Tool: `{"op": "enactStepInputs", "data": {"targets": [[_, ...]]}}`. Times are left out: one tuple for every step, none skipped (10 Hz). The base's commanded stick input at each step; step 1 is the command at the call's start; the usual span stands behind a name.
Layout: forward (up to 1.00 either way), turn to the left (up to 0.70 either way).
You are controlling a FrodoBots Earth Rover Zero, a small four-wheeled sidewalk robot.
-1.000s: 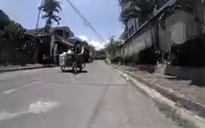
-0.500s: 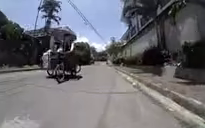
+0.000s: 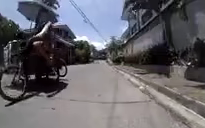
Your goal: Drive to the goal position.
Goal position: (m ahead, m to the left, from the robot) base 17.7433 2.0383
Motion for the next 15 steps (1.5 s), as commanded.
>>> {"op": "enactStepInputs", "data": {"targets": [[1.00, 0.02], [1.00, 0.02], [1.00, 0.02], [1.00, 0.02], [1.00, 0.02], [1.00, 0.02], [1.00, 0.02], [1.00, 0.02], [1.00, 0.02], [1.00, 0.02], [1.00, 0.02], [1.00, 0.02], [1.00, 0.02], [1.00, -0.11], [1.00, -0.27]]}}
